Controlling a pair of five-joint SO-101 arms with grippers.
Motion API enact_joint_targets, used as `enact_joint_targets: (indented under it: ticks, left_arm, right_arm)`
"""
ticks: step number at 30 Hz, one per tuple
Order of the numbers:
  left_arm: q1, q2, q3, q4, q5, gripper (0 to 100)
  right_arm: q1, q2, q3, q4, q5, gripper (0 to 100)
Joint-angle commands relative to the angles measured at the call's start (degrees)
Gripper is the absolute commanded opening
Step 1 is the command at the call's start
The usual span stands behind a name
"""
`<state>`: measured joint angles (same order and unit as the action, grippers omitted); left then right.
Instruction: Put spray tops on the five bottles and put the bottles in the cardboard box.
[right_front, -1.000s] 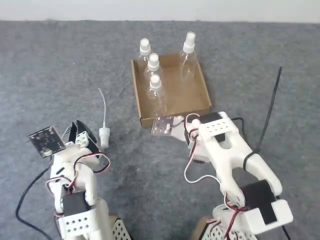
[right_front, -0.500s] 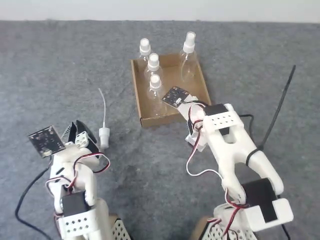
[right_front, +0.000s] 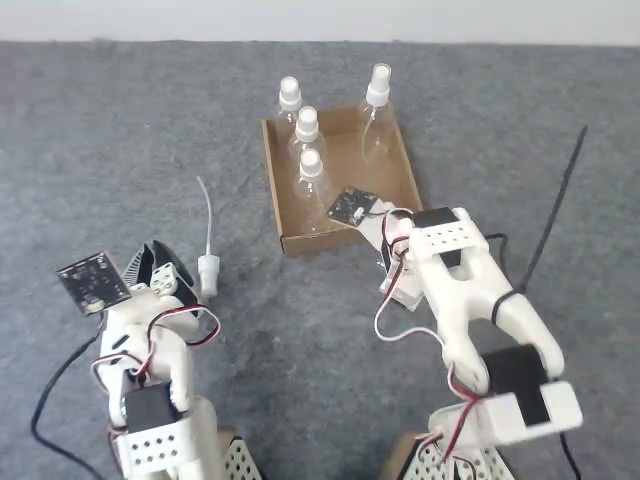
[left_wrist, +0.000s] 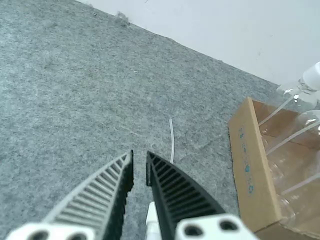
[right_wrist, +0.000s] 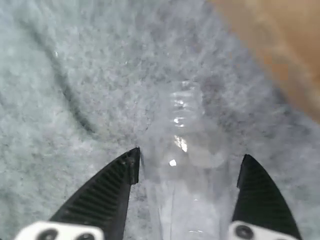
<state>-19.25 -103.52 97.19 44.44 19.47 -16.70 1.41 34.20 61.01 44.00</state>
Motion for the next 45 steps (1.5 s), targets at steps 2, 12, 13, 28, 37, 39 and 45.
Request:
enact_joint_targets:
  ticks: [2,12,13,28,37,39,45]
  left_arm:
    - [0.1,-0.7,-0.7,-0.9,-0.4,4]
    - [0.1,-0.7,-0.7,-0.9,-0.4,4]
    - [0.1,-0.7,-0.7,-0.9,-0.4,4]
    - [0.0,-0.7,-0.7,-0.9,-0.4,4]
    - [0.0,-0.7,-0.7,-0.9,-0.4,4]
    - [0.0,-0.7,-0.7,-0.9,-0.4,4]
    - [0.0,-0.7,-0.7,-0.9,-0.4,4]
  right_arm:
    - [1.1,0.9,-3.6,-1.6,2.0,24.9]
    - [0.5,-0.7,-6.9,-1.1,1.8,24.9]
    - [0.5,-0.7,-7.2,-1.1,1.8,24.9]
    - [0.5,-0.3,-6.9,-1.2,1.8,11.0]
    - [-1.3,-4.5,-5.6,3.6,-3.8,3.1]
    - [-2.7,-6.1,-5.6,5.8,-6.9,3.1]
    - [-9.0,-10.9,-5.5,12.3,-13.1,3.0]
